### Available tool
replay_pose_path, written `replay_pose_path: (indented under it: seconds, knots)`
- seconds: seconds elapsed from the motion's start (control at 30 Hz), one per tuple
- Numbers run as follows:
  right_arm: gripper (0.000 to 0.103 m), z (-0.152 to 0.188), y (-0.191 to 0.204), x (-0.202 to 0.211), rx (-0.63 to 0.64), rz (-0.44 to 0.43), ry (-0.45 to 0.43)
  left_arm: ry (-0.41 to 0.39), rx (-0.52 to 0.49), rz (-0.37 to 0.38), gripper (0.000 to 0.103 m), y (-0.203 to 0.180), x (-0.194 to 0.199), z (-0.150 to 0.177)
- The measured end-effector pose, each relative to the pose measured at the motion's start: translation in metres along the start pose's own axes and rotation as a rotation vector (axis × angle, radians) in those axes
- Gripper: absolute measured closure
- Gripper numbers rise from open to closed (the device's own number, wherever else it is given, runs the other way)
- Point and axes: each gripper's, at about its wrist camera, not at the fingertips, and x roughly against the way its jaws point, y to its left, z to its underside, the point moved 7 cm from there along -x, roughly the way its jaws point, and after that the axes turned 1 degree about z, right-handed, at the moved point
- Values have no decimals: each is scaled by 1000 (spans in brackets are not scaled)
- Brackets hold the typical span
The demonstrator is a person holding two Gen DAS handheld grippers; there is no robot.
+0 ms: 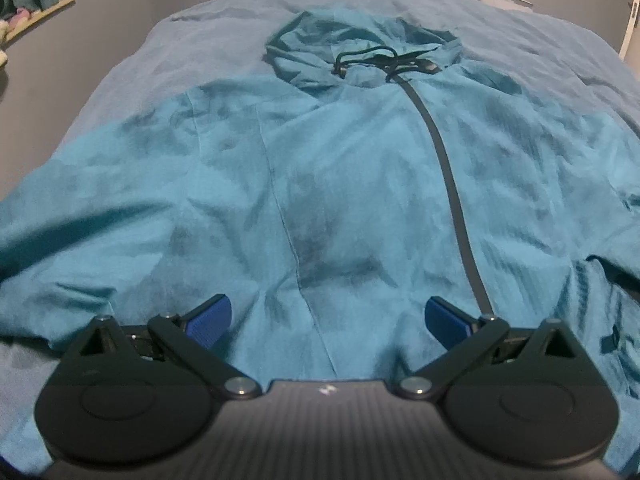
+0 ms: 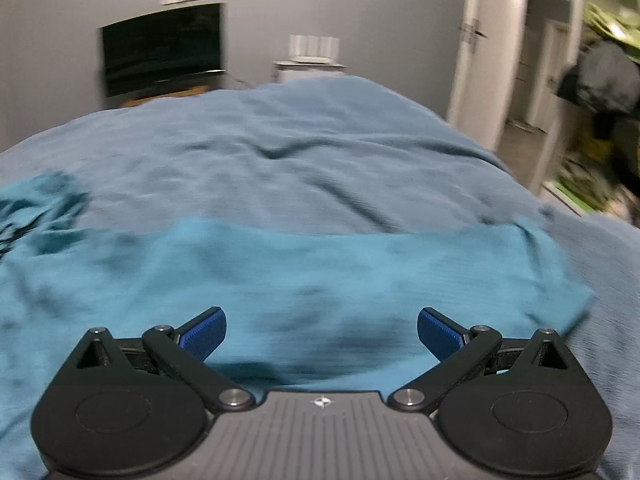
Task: Fold large clothes
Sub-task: 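Move the right tool to the jacket's side edge and close on it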
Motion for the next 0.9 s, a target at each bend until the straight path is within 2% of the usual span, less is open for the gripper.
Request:
replay_pose_path:
  seconds: [0.13,0.33,0.53,0.7,0.87,0.9]
  knots:
    - [4,4,-64,-17,-64,58,15,-9,-28,-7,0,-7,1,-16]
    - [6,12,-140,-38,-155,143,18,-33,-56,39,0,-29,3,-42]
    - [9,20,-197,-63,-228,192,31,-43,-41,52,0,-46,0,-71]
    - [15,24,-231,-81,-295,198,38,-18,-47,60,0,-61,-12,-70]
    - [29,28,-252,-101,-343,175,41,9,-60,43,0,-64,-24,-58]
    - [38,29,-254,-104,-350,170,43,14,-58,39,0,-63,-26,-57]
